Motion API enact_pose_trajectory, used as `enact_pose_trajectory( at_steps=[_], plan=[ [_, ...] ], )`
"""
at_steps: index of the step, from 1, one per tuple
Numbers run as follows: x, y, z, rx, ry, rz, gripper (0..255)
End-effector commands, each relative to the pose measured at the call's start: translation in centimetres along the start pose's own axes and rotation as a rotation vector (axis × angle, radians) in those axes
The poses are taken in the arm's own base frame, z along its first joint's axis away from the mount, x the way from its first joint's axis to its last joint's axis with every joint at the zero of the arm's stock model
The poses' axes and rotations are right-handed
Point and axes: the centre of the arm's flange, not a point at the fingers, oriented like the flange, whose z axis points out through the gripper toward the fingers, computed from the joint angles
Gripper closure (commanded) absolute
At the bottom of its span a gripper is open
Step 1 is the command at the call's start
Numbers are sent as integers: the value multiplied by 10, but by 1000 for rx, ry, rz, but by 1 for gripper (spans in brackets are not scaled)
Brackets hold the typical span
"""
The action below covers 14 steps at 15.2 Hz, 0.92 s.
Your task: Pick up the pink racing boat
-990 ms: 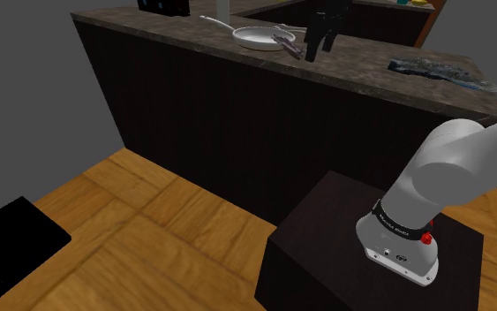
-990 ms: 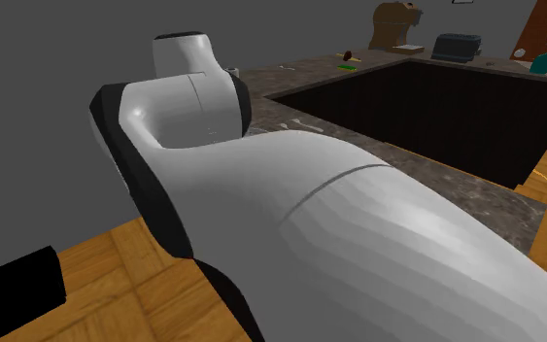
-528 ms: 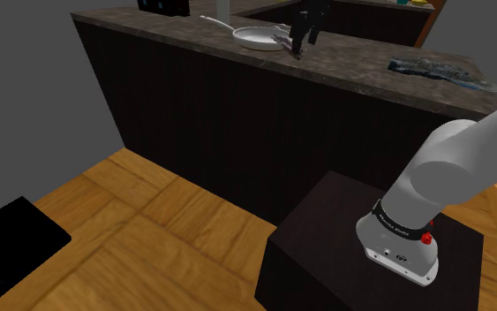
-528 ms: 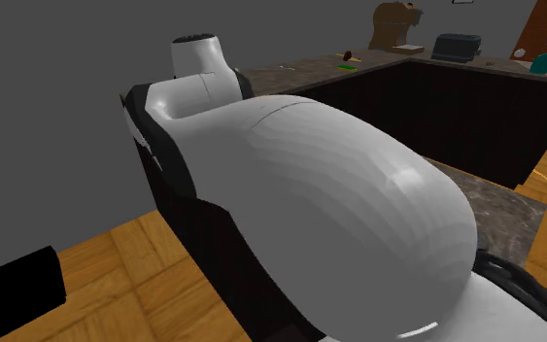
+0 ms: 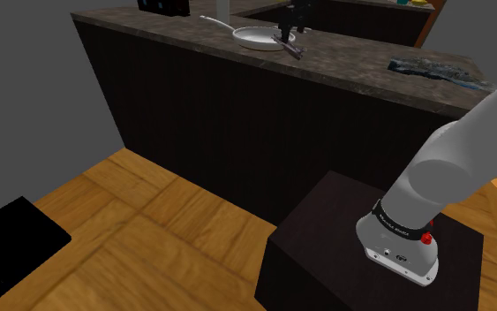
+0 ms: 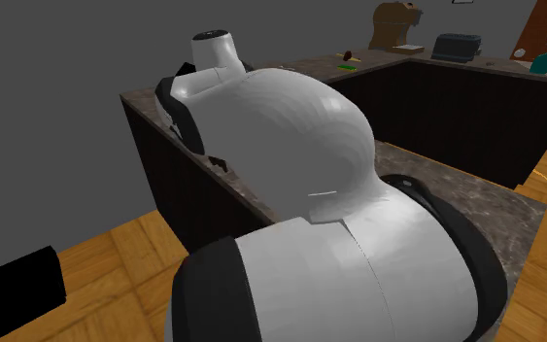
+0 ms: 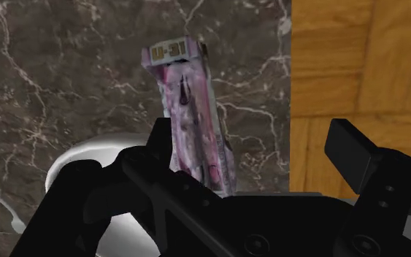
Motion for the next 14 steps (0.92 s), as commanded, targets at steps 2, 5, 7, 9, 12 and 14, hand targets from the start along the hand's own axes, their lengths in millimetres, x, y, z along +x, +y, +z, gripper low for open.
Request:
enact_pose_trajectory(
  at_steps=[2, 5, 7, 9, 12, 14],
  plan=[
    [27, 20, 8, -27, 21, -3, 0],
    [38, 28, 16, -39, 30, -4, 0],
    [36, 26, 26, -39, 30, -4, 0],
    [35, 24, 37, -39, 30, -4, 0],
    [32, 22, 50, -39, 30, -4, 0],
    [32, 21, 50, -39, 30, -4, 255]
  ],
)
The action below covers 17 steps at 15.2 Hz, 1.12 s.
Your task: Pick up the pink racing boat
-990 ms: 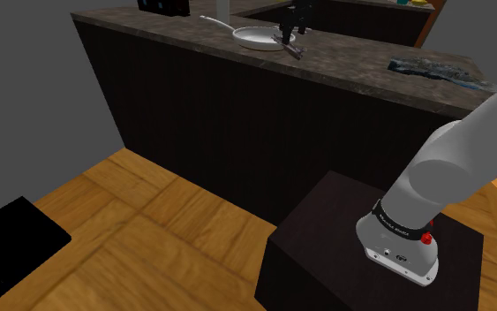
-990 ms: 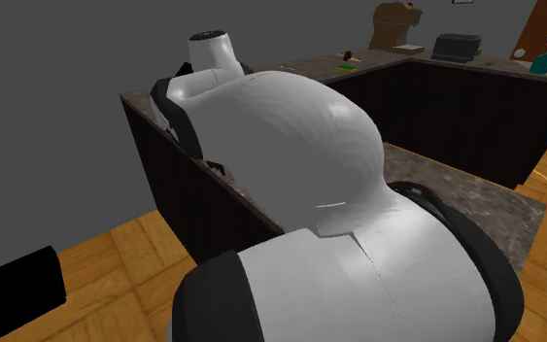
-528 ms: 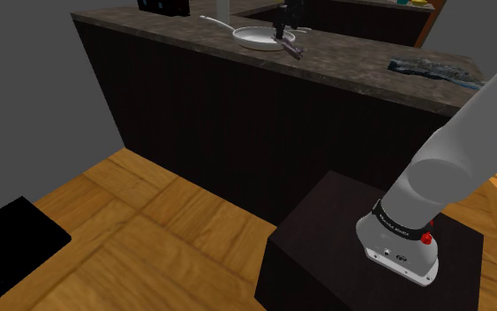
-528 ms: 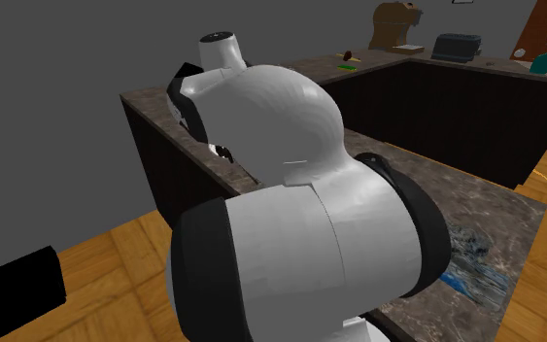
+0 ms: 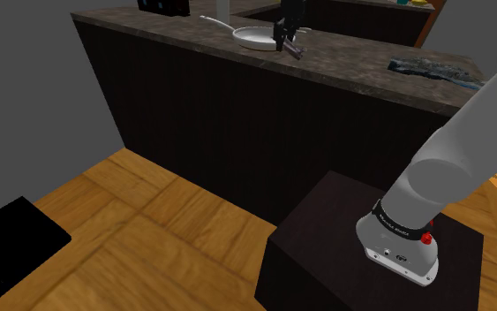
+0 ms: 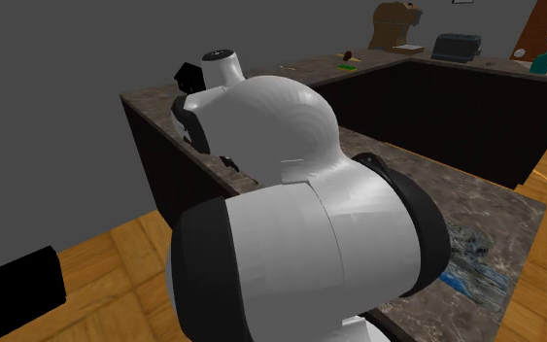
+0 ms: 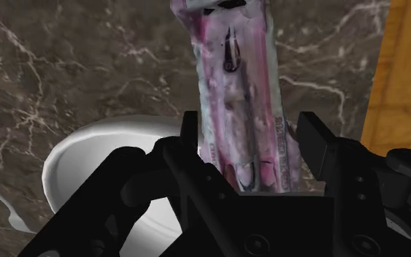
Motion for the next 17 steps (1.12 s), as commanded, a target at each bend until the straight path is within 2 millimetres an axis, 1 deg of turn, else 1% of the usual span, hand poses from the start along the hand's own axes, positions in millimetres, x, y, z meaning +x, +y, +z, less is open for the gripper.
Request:
enact_pose_trajectory(
  at_steps=[1, 9, 17],
  plan=[
    [0, -1, 1, 0, 0, 0, 255],
    [0, 0, 1, 0, 0, 0, 255],
    [8, 10, -40, 0, 0, 0, 255]
  ],
)
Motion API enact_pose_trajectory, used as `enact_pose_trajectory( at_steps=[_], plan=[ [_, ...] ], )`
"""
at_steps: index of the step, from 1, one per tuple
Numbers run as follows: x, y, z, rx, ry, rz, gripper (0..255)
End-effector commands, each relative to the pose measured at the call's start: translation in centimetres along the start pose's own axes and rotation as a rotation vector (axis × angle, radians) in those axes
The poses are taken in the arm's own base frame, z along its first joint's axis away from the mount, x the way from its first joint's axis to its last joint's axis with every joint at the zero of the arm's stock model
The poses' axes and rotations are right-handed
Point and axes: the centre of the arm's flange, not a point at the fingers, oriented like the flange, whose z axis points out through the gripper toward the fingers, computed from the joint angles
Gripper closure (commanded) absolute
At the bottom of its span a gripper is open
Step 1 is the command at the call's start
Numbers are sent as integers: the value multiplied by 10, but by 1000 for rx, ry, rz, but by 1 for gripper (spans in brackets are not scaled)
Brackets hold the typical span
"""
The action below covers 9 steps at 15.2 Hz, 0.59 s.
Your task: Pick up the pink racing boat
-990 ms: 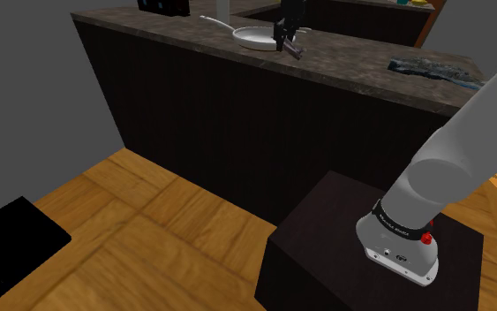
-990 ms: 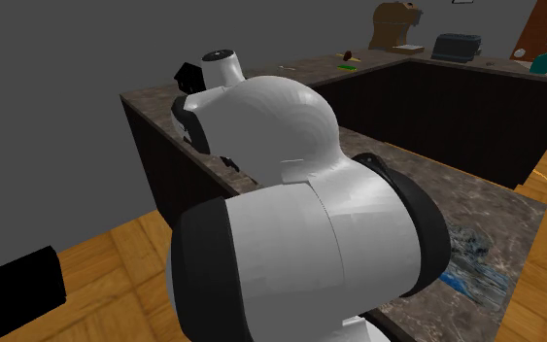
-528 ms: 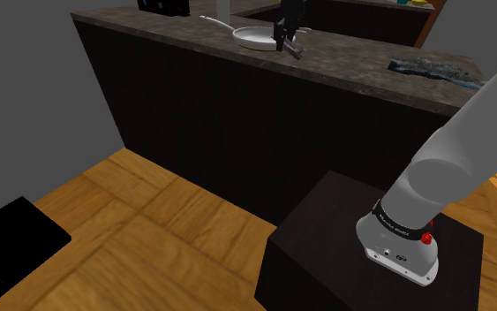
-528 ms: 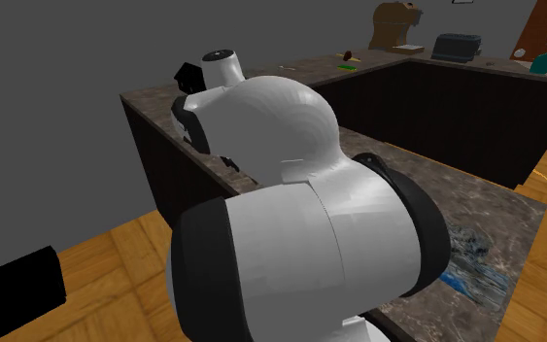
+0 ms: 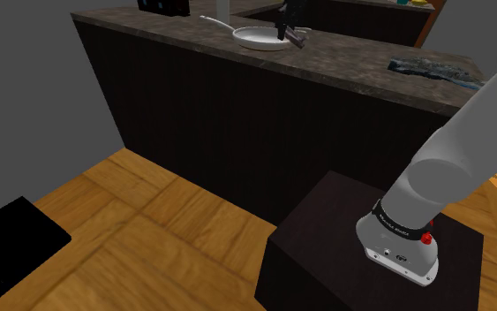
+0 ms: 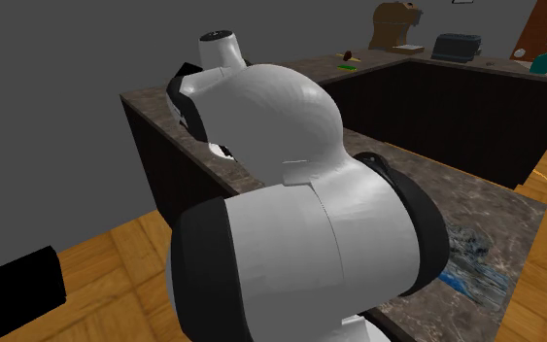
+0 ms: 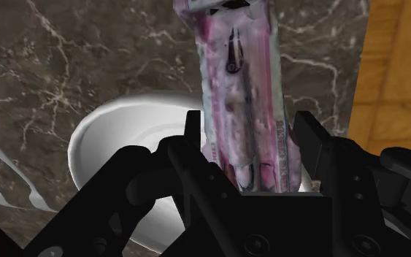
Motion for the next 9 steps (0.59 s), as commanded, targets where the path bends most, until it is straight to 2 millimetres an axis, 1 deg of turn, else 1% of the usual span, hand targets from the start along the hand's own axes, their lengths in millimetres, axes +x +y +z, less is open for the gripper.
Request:
enact_pose_trajectory(
  at_steps=[1, 7, 9],
  plan=[
    [2, 2, -11, 0, 0, 0, 255],
    [8, 9, -41, 0, 0, 0, 255],
    [8, 10, -42, 0, 0, 0, 255]
  ],
)
